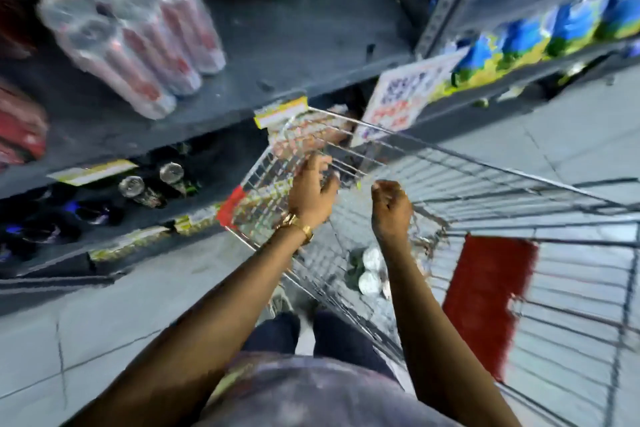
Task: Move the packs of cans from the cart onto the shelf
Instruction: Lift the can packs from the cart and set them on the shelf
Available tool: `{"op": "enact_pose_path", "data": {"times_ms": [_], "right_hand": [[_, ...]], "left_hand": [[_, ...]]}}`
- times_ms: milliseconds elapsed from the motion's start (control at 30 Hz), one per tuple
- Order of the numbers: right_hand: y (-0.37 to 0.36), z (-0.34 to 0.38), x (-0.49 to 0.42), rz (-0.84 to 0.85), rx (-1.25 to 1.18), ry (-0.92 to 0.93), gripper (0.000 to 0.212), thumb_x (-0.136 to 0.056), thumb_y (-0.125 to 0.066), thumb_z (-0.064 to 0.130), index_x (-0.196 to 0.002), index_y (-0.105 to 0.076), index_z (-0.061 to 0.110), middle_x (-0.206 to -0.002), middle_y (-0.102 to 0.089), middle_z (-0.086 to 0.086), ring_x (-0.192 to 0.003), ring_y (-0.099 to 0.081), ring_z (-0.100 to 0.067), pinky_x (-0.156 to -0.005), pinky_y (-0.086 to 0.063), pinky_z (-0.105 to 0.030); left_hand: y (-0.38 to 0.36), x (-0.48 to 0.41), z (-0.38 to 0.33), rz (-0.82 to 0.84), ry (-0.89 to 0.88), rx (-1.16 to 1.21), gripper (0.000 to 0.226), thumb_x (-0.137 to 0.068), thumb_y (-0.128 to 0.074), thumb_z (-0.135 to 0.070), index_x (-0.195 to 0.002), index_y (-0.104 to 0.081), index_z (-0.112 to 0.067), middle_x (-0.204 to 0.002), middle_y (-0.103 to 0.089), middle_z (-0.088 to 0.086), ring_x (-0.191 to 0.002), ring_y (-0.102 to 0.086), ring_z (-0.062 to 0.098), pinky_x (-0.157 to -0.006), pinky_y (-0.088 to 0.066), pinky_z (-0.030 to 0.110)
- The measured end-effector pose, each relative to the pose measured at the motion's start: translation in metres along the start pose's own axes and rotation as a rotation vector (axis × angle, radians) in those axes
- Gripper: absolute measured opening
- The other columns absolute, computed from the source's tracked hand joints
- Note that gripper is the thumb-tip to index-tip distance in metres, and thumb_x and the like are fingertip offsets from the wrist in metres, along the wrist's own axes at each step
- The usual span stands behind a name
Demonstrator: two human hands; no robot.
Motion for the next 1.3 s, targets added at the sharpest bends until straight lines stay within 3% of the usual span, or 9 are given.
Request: {"op": "enact_pose_path", "data": {"times_ms": [167,333,567,733,833,933,1067,1200,1300], "right_hand": [[0.045,-0.140,0.002,-0.024,0.132,-0.531,0.046,-0.096,-0.050,0.025,-0.119,-0.058,-0.014,-0.126,-0.059,-0.034,-0.121,-0.055,-0.041,-0.096,-0.043,-0.041],[0.059,-0.192,-0.004,-0.090,0.210,-0.659,0.049,-0.093,-0.048,0.037,-0.121,-0.053,-0.003,-0.118,-0.065,-0.025,-0.110,-0.064,-0.041,-0.088,-0.050,-0.042],[0.061,-0.221,-0.012,0.304,-0.051,-0.789,0.045,-0.096,-0.049,0.028,-0.132,-0.055,0.001,-0.138,-0.056,-0.022,-0.122,-0.058,-0.032,-0.106,-0.047,-0.048],[0.066,-0.214,-0.009,0.324,0.237,-0.776,0.047,-0.092,-0.059,0.031,-0.130,-0.058,0.003,-0.133,-0.061,-0.022,-0.122,-0.059,-0.037,-0.101,-0.047,-0.040],[0.062,-0.199,-0.001,0.311,0.062,-0.820,0.042,-0.097,-0.049,0.023,-0.127,-0.058,-0.004,-0.131,-0.062,-0.024,-0.119,-0.062,-0.036,-0.099,-0.054,-0.040],[0.063,-0.178,0.003,0.322,0.216,-0.720,0.043,-0.097,-0.050,0.025,-0.125,-0.060,-0.006,-0.129,-0.062,-0.025,-0.120,-0.060,-0.037,-0.099,-0.049,-0.039],[0.069,-0.123,0.007,0.287,0.183,-0.629,0.042,-0.096,-0.046,0.027,-0.122,-0.063,-0.002,-0.127,-0.064,-0.023,-0.119,-0.061,-0.035,-0.102,-0.050,-0.041],[0.081,-0.045,-0.001,0.195,0.187,-0.397,0.042,-0.095,-0.052,0.025,-0.104,-0.068,-0.012,-0.112,-0.066,-0.035,-0.108,-0.064,-0.046,-0.094,-0.052,-0.051],[0.094,0.012,-0.009,0.136,0.145,-0.248,0.044,-0.094,-0.052,0.029,-0.087,-0.067,-0.012,-0.095,-0.066,-0.036,-0.100,-0.064,-0.050,-0.090,-0.051,-0.060]], "left_hand": [[-0.113,0.013,0.053,0.572,0.393,-0.257,0.024,-0.095,-0.051,-0.029,-0.090,-0.062,-0.008,-0.100,-0.059,0.019,-0.098,-0.060,0.027,-0.079,-0.045,0.031],[-0.178,0.028,0.103,0.747,0.663,-0.278,0.054,-0.099,-0.040,-0.030,-0.146,-0.033,-0.003,-0.147,-0.043,0.024,-0.129,-0.049,0.038,-0.100,-0.046,0.039],[-0.202,0.043,0.140,0.507,0.791,-0.081,0.043,-0.094,-0.055,-0.018,-0.127,-0.054,0.009,-0.132,-0.057,0.031,-0.114,-0.060,0.037,-0.096,-0.049,0.047],[-0.194,0.040,0.142,0.439,0.881,0.071,0.045,-0.090,-0.062,-0.015,-0.124,-0.053,0.014,-0.129,-0.058,0.033,-0.111,-0.062,0.039,-0.096,-0.048,0.057],[-0.176,0.030,0.128,0.388,0.776,-0.044,0.045,-0.089,-0.063,-0.024,-0.119,-0.060,0.008,-0.123,-0.064,0.029,-0.113,-0.063,0.040,-0.096,-0.052,0.051],[-0.147,0.017,0.109,0.387,0.679,-0.052,0.045,-0.086,-0.065,-0.030,-0.119,-0.061,0.001,-0.123,-0.065,0.025,-0.116,-0.061,0.040,-0.098,-0.051,0.051],[-0.095,0.001,0.072,0.326,0.548,-0.018,0.046,-0.086,-0.063,-0.039,-0.118,-0.061,-0.006,-0.118,-0.067,0.018,-0.098,-0.062,0.027,-0.073,-0.053,0.030],[-0.033,-0.019,0.020,0.208,0.410,0.036,0.029,-0.084,-0.064,-0.041,-0.070,-0.056,-0.017,-0.064,-0.055,0.001,-0.068,-0.048,0.018,-0.050,-0.031,0.022],[0.010,-0.032,-0.019,0.127,0.275,0.042,0.035,-0.082,-0.065,-0.044,-0.064,-0.055,-0.016,-0.059,-0.051,-0.003,-0.055,-0.043,0.012,-0.045,-0.034,0.021]]}}
Point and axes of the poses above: each hand's wrist, its own x-axis away from the middle knuckle, its own y-axis out of the back of the hand, z = x × y, the point moved 2 cm from there along -x, towards the middle knuckle
